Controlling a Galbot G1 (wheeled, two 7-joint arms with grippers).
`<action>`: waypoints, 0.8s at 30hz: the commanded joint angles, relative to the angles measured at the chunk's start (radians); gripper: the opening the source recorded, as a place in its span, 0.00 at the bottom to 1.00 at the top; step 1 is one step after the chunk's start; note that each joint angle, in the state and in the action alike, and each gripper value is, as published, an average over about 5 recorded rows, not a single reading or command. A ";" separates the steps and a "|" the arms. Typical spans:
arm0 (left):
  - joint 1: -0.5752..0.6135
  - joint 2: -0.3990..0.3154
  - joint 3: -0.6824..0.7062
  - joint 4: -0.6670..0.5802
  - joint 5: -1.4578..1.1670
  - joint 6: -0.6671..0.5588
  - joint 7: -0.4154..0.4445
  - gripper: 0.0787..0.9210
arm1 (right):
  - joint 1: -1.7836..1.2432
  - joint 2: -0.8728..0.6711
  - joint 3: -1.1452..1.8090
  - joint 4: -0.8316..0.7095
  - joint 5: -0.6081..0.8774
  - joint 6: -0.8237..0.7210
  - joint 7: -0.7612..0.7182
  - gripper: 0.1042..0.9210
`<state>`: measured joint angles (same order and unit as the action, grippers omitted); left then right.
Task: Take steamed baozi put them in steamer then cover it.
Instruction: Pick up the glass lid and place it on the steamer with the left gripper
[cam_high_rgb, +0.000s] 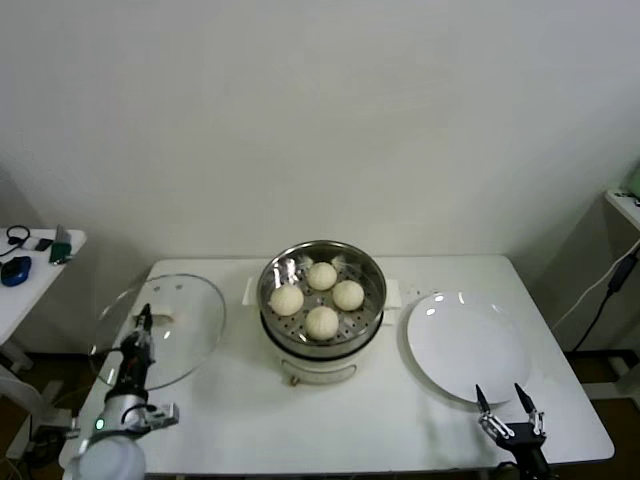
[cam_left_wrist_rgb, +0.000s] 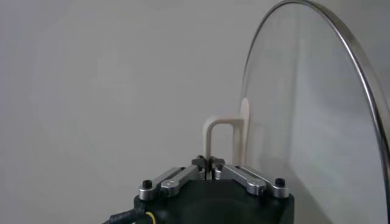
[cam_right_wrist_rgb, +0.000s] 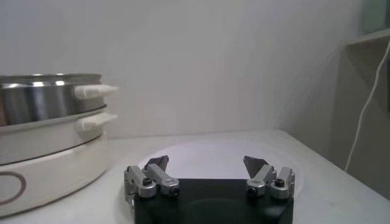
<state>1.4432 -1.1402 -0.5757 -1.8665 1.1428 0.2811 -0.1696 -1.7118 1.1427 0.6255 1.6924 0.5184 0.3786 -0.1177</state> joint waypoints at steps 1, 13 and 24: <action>-0.157 0.153 0.257 -0.343 -0.029 0.454 0.282 0.06 | -0.001 -0.003 0.009 0.019 -0.051 -0.046 0.031 0.88; -0.421 -0.110 0.618 -0.196 0.294 0.504 0.432 0.06 | 0.025 -0.002 -0.004 -0.009 -0.048 -0.007 0.016 0.88; -0.506 -0.373 0.740 0.017 0.433 0.504 0.428 0.06 | 0.036 -0.018 0.002 -0.043 -0.045 0.007 0.012 0.88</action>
<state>1.0600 -1.2757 -0.0205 -2.0029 1.4064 0.7281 0.2025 -1.6802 1.1321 0.6243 1.6630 0.4761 0.3808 -0.1078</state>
